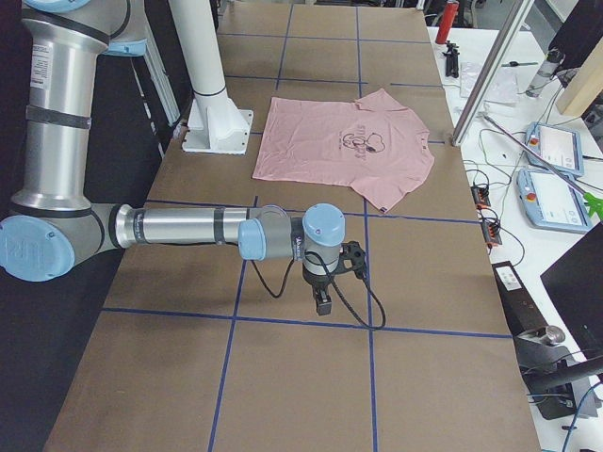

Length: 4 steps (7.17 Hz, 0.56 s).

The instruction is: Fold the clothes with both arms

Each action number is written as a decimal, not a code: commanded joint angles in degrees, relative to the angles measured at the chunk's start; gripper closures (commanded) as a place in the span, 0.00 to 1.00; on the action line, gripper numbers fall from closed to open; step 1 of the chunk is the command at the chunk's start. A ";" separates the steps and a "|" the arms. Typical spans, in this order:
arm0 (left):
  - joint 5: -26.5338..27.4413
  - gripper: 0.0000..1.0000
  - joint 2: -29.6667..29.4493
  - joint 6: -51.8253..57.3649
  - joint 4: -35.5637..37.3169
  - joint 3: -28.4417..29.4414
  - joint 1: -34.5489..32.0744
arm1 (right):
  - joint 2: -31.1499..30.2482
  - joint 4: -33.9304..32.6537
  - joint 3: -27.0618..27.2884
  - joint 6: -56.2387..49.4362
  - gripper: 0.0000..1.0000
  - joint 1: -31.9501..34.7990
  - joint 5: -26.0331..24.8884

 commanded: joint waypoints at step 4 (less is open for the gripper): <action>-0.03 0.00 0.45 -0.08 0.33 -2.12 0.62 | -0.02 2.53 0.12 -0.03 0.00 -0.04 3.62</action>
